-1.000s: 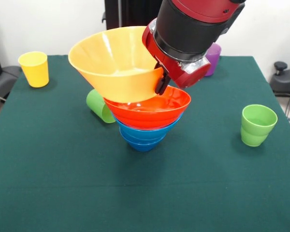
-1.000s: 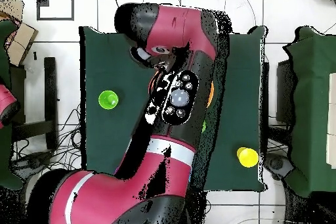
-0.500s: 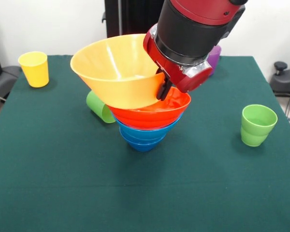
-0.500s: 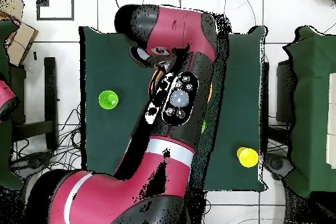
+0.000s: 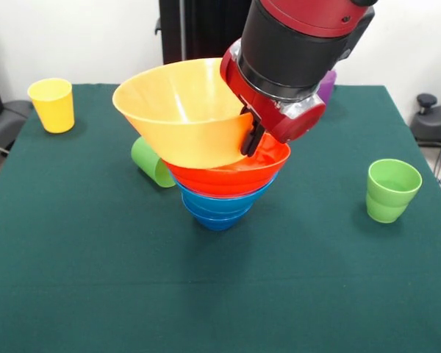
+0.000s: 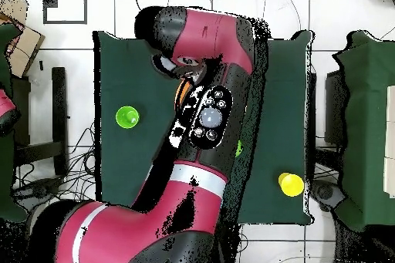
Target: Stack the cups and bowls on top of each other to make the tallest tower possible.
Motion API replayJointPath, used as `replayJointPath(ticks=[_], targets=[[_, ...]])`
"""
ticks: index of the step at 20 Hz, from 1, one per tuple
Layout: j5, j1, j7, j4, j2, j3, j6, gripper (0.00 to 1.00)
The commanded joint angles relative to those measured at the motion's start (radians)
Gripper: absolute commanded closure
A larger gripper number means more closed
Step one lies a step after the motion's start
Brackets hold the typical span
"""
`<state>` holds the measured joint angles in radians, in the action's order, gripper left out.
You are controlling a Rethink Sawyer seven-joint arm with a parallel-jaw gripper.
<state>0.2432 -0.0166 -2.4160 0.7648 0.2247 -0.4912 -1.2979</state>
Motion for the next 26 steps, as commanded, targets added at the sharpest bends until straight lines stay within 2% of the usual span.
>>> replayJointPath(ticks=[1,26], targets=[[0.015,-0.019,-0.250,0.101,0.022,0.038,0.047,1.00],[0.064,-0.033,-0.282,0.163,0.039,0.034,0.101,1.00]])
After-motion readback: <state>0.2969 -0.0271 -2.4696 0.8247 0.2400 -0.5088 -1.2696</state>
